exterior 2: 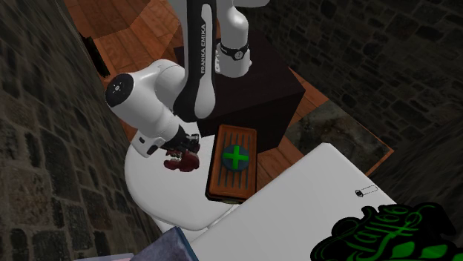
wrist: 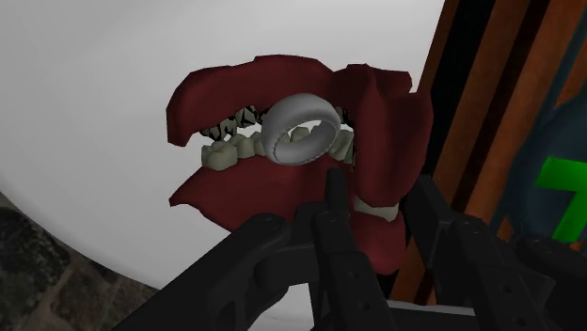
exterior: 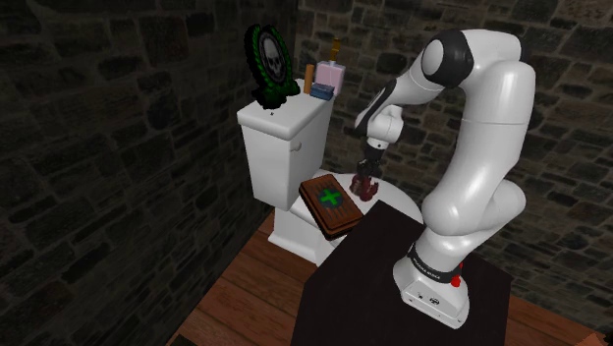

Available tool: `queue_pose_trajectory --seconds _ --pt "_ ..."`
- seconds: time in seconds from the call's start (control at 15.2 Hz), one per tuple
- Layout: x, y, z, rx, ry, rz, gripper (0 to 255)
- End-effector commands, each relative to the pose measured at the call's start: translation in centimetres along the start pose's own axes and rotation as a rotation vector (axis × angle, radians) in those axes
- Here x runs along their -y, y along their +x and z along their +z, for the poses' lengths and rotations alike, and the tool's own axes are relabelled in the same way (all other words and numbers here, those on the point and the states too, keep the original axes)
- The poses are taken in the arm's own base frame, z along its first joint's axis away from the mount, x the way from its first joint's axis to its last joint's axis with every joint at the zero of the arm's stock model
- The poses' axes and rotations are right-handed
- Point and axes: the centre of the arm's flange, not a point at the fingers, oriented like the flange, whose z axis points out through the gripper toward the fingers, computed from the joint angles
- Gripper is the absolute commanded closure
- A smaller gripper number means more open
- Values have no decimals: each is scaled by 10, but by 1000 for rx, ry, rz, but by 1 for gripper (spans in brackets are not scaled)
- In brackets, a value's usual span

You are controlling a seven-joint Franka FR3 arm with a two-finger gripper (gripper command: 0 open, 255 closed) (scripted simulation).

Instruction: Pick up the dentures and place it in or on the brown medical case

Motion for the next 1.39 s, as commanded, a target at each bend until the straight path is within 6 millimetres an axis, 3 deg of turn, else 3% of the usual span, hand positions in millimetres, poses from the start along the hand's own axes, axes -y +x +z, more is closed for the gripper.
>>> queue_pose_trajectory --seconds 0.0,1.32 --pt "2 0 -10 0 0 0 255" --pt "22 -7 -114 0 0 0 255"
